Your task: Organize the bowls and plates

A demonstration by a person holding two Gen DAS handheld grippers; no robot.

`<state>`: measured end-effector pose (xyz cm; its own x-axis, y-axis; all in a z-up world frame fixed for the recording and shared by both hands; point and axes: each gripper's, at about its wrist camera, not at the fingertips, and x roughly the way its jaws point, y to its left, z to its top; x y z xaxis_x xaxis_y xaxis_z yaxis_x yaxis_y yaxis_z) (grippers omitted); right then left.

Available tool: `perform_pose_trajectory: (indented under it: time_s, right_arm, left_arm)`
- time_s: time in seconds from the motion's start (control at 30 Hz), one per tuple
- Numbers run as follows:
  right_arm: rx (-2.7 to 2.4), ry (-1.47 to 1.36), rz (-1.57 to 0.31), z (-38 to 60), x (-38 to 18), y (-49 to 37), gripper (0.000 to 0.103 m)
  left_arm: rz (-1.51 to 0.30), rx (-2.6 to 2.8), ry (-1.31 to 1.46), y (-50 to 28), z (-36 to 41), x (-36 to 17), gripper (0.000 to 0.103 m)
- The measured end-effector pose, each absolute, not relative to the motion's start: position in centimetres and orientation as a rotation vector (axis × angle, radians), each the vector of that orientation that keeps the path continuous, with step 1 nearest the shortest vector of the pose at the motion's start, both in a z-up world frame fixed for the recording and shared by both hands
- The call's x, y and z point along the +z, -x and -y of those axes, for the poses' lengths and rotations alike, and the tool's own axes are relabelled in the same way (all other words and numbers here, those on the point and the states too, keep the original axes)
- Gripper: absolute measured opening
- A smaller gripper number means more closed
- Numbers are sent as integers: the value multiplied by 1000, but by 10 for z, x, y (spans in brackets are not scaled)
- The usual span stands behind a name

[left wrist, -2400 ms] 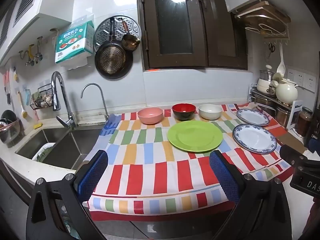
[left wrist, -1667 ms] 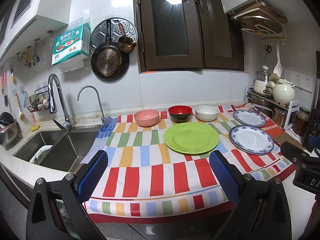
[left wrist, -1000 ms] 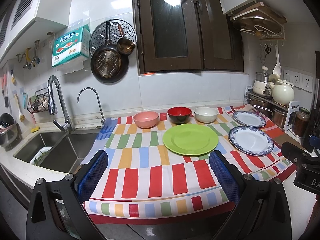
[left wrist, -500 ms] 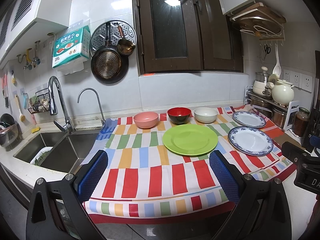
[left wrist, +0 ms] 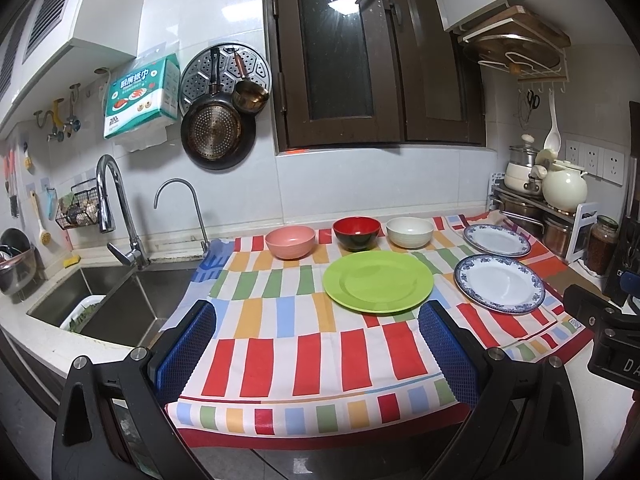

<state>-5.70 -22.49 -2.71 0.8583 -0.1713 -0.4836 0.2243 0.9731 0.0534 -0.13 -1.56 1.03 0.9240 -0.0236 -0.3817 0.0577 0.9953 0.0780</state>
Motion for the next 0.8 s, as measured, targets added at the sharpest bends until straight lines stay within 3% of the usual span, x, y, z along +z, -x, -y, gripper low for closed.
perform_pose_trajectory:
  time_s: [0.8]
  right_arm:
    - [-186, -119, -527, 245, -32, 55, 102]
  left_arm:
    - [-415, -26, -97, -1, 35, 5, 103]
